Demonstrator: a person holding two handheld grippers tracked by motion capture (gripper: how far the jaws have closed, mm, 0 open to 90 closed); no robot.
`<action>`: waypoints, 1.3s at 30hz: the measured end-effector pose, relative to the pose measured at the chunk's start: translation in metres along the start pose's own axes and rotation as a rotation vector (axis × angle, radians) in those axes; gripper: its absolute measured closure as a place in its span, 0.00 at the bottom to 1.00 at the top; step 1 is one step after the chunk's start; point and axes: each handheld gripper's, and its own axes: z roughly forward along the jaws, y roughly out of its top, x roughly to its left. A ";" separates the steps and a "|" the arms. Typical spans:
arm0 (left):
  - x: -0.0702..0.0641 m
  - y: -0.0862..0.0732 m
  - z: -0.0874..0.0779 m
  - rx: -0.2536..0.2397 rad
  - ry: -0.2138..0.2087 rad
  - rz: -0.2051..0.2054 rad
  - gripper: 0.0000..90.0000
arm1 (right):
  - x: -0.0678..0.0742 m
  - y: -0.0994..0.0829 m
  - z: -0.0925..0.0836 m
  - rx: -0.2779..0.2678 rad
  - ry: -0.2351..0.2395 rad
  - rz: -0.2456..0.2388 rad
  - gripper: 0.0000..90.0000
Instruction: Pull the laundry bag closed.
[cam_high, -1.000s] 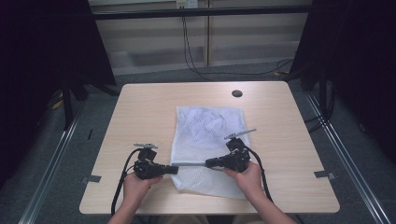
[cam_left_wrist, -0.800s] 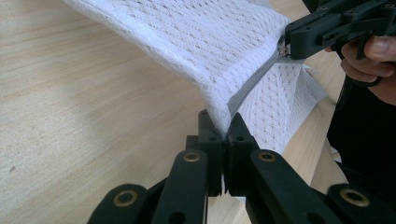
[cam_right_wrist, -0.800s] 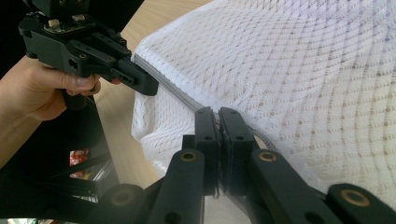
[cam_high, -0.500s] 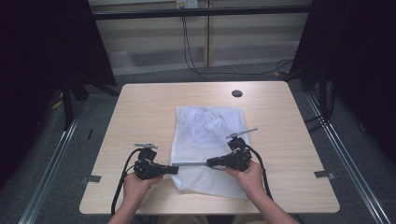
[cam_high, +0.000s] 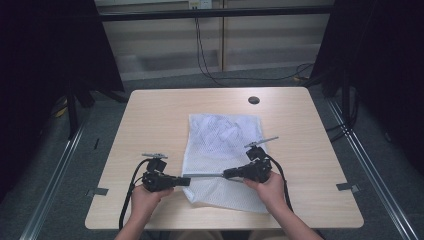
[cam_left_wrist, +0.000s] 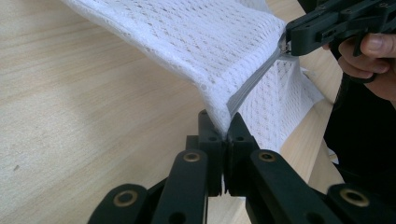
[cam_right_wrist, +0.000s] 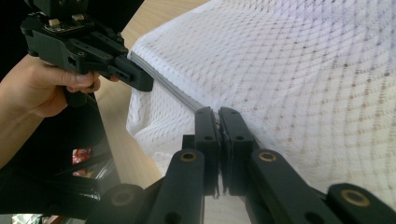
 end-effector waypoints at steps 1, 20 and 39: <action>0.000 0.000 0.000 0.001 -0.001 0.003 0.98 | -0.001 0.000 -0.001 0.000 0.001 -0.005 0.97; -0.001 0.000 0.000 -0.001 -0.015 -0.002 0.98 | -0.002 -0.002 -0.006 -0.004 0.023 0.014 0.97; -0.001 0.000 -0.001 0.003 -0.025 0.004 0.98 | -0.008 -0.002 -0.010 -0.001 0.035 0.025 0.97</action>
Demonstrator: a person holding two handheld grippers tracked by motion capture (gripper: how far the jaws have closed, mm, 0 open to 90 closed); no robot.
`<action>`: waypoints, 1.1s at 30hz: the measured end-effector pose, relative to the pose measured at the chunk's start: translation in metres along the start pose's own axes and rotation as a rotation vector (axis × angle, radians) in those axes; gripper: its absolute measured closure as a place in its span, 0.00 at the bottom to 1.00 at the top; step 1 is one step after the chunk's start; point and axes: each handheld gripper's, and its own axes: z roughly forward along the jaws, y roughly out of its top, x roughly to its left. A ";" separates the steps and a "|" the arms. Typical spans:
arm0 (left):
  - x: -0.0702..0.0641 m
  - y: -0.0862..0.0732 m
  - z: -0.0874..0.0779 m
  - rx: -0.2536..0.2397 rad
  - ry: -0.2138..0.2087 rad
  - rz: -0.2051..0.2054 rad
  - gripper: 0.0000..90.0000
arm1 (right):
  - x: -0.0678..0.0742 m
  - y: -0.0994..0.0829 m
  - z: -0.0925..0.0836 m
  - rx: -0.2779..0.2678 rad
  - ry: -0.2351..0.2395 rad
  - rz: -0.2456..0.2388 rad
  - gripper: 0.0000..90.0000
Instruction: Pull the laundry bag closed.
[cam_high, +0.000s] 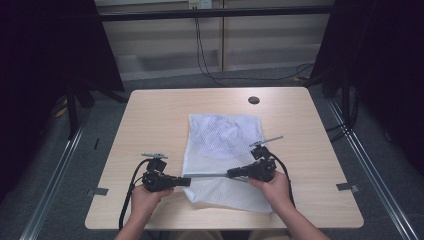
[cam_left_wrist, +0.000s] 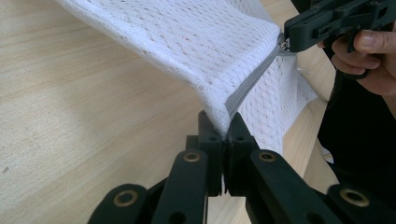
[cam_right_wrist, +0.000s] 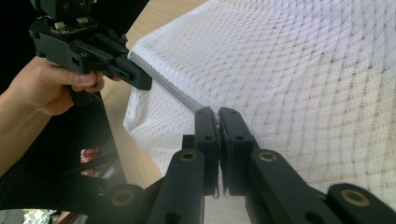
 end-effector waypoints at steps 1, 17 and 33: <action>-0.001 0.000 0.000 0.000 0.008 0.001 0.98 | 0.000 0.000 0.000 0.000 -0.005 -0.004 0.97; 0.001 0.000 -0.003 -0.018 0.009 -0.009 0.98 | -0.006 -0.001 -0.010 -0.016 -0.019 0.010 0.97; 0.001 0.001 -0.004 -0.010 0.005 -0.003 0.98 | -0.007 -0.003 -0.013 -0.008 -0.028 0.003 0.97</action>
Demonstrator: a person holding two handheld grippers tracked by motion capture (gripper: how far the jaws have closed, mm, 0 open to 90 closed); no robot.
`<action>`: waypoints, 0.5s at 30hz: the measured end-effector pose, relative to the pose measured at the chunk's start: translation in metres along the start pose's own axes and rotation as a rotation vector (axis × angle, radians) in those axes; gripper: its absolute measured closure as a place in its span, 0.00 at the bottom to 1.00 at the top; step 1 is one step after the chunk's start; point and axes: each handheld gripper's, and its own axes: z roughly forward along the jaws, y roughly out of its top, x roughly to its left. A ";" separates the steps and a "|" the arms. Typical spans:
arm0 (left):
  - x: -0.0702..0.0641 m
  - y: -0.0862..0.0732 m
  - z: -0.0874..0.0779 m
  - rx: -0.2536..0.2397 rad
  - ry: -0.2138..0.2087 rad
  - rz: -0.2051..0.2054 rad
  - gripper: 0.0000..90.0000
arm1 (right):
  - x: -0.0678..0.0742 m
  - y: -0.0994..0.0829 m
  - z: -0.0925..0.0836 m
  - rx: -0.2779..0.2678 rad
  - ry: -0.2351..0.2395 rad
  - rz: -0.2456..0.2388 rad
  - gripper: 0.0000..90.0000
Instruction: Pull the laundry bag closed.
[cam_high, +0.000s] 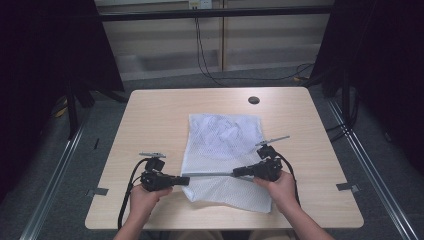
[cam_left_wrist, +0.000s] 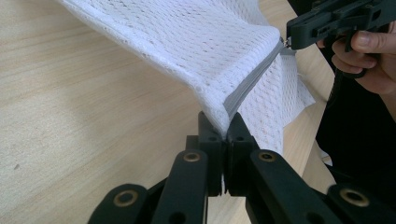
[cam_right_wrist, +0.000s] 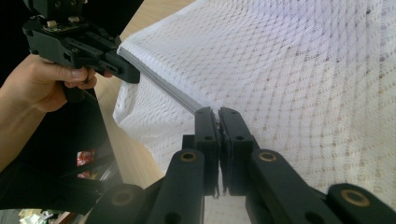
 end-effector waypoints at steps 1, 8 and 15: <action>0.000 0.000 0.000 -0.001 -0.002 -0.002 0.98 | 0.000 0.000 0.000 0.000 0.000 0.000 0.97; 0.000 0.000 0.000 -0.001 -0.005 -0.002 0.98 | 0.002 -0.001 -0.002 0.001 -0.006 -0.016 0.97; -0.001 0.000 0.000 -0.004 -0.007 -0.003 0.98 | 0.001 -0.002 -0.007 -0.014 -0.004 -0.013 0.97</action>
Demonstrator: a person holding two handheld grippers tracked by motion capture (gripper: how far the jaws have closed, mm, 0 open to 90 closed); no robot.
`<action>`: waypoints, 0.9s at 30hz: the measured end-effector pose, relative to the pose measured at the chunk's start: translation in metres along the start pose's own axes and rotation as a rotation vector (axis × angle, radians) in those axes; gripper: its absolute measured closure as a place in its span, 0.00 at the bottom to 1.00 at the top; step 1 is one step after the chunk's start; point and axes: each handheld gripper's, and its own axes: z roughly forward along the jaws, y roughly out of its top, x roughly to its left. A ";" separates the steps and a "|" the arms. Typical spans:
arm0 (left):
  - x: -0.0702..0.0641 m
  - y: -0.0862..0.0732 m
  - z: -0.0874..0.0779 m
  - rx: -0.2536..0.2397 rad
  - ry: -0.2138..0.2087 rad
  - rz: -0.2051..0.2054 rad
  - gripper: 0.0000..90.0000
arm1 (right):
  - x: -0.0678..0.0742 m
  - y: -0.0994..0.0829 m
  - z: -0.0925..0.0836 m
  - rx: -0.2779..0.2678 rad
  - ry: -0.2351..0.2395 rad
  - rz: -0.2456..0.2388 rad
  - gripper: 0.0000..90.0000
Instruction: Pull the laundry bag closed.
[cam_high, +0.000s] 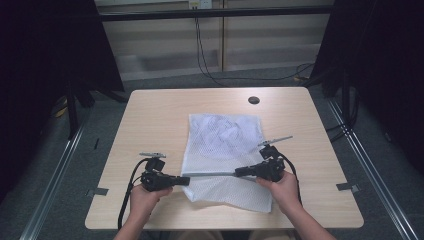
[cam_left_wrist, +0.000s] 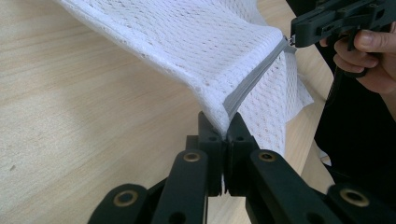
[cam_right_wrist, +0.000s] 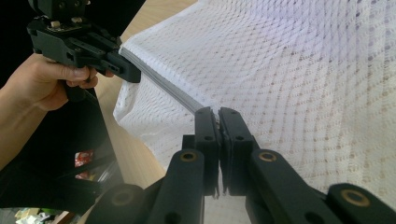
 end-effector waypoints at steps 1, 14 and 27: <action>0.000 0.000 0.000 -0.003 0.002 0.000 0.98 | 0.000 0.000 0.000 0.000 -0.003 0.000 0.97; -0.001 0.000 -0.001 0.010 -0.003 0.004 0.98 | 0.000 -0.001 0.000 0.000 0.004 0.013 0.97; 0.001 -0.001 -0.002 0.006 0.004 0.000 0.98 | -0.003 0.000 -0.004 -0.006 0.007 0.021 0.97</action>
